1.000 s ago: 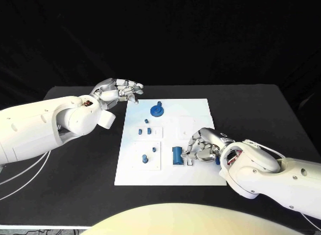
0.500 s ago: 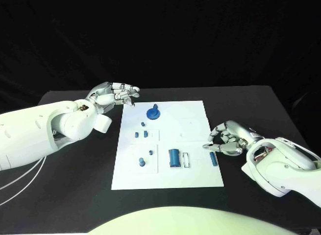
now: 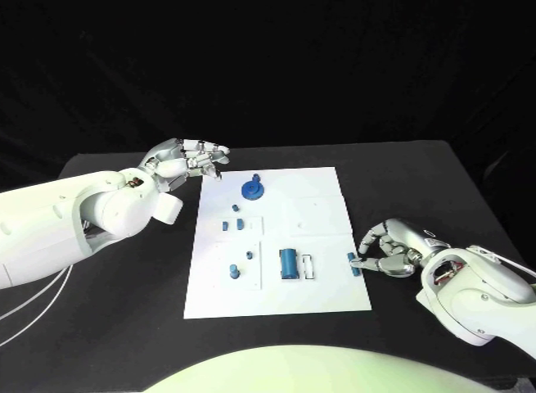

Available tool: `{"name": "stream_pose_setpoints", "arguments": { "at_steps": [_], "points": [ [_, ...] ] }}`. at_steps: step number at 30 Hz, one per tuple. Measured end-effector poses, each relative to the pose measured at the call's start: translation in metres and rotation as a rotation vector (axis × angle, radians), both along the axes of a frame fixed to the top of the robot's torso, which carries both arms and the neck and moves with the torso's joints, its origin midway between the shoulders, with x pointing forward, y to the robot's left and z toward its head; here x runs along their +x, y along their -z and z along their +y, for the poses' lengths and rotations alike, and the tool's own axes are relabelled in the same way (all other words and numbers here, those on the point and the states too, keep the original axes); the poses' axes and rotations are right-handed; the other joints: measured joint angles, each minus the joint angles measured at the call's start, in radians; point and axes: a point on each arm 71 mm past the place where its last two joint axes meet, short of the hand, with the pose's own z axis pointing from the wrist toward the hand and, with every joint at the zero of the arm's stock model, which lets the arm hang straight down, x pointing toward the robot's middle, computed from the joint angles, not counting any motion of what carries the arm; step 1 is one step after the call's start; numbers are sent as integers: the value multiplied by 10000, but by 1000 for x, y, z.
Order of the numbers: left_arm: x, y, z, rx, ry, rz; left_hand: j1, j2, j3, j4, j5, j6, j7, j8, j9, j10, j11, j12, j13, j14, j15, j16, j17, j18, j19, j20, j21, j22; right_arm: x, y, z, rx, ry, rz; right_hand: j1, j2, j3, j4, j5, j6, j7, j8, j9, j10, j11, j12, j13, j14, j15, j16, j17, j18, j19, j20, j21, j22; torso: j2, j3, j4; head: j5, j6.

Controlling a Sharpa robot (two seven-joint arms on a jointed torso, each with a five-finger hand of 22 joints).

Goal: Assemble the parts on the task board

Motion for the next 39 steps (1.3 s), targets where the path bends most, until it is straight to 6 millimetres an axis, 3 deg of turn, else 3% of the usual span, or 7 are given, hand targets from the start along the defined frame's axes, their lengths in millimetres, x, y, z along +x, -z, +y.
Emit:
{"name": "stream_pose_setpoints", "arguments": {
  "at_steps": [7, 14, 16, 25, 28, 30, 39],
  "points": [
    [0, 0, 1, 9, -14, 6, 0, 0, 0, 0, 0, 0, 0, 0, 0, 0, 0, 0, 0, 0, 0, 0, 0, 0, 0, 0, 0, 0, -2, 9, 3, -298, -70, 167, -2, 1, 0, 0, 0, 97, 3, 0, 0, 0, 0, 0, 0, 0, 0, 0, -1, 0, 0, 0, 0, -1, 8, -1, 18, -2, -35],
    [0, 0, 1, 14, -22, 10, 0, 0, 0, 0, 0, 0, 0, 0, -11, 0, 0, 44, 0, 0, 0, 0, 0, 1, 0, 0, 0, -11, -3, 17, 7, -511, -147, 317, 0, 4, 13, 14, 0, 197, -96, 29, 49, 0, -1, 0, 0, 0, 0, 0, -2, -1, 0, -1, -1, -1, 8, -10, 19, 26, -64],
    [0, 0, 2, 17, -27, 11, 0, 0, 0, 0, 0, 0, 0, 0, -11, 0, 0, 44, 0, 0, 0, 0, 0, 0, 0, -1, 0, -11, -2, 18, 10, -547, -197, 295, 121, 125, 88, -9, 0, 217, -115, 95, 56, 0, -1, 0, 0, 0, 0, 0, -2, 0, 0, -1, -1, -2, 7, -11, 18, 34, -72],
    [0, 1, 2, 20, -32, 14, 0, 0, 0, 0, 0, 0, 0, 0, -11, 0, 0, 44, 0, 0, 0, 0, 0, 0, 0, -1, 0, -11, -1, 19, 21, -724, -496, 116, 1122, 127, 1207, -214, -24, 368, -227, -1, 55, 4, -75, 0, 0, 3, -78, 0, -3, 0, -12, -31, -3, -3, -1, -17, 12, 41, -87],
    [0, 1, 2, 19, -32, 15, 0, 0, 0, 0, 0, 0, 0, 0, -11, 0, 0, 44, 0, 0, 0, 0, 0, 1, 0, -1, 0, -11, -1, 18, 24, -783, -598, 50, 1238, 189, 1470, -252, 2, 419, -210, -98, 41, -12, -89, 0, 0, 3, -78, 0, -3, 0, 1, -77, -7, -3, -2, -18, 17, 35, -88],
    [0, 1, 2, 20, -33, 15, 0, 0, -1, 1, 0, 0, 0, 0, -11, -2, 3, 44, -1, 0, 0, 0, 1, 0, 5, -6, 0, -10, -2, 18, 27, -819, -684, -4, 1398, 270, 1732, -228, 4, 460, -251, -154, -203, -7, -158, 0, 0, -18, -98, 0, -4, 0, 1, -78, -8, -4, -2, -22, 19, 31, -88],
    [0, 1, 3, 24, -42, 16, 0, 0, -28, 28, 0, 0, 0, 0, -11, -38, 38, 44, -9, 0, 0, 0, 8, 0, 35, -37, 0, -10, -4, 17, 31, -956, -777, -138, 1396, 276, 2486, -58, 20, 548, -268, -165, -202, 5, -181, 45, 0, 1, -147, 0, -4, 0, 1, -82, -8, -4, -7, -26, 19, 57, -71]
  ]
}}
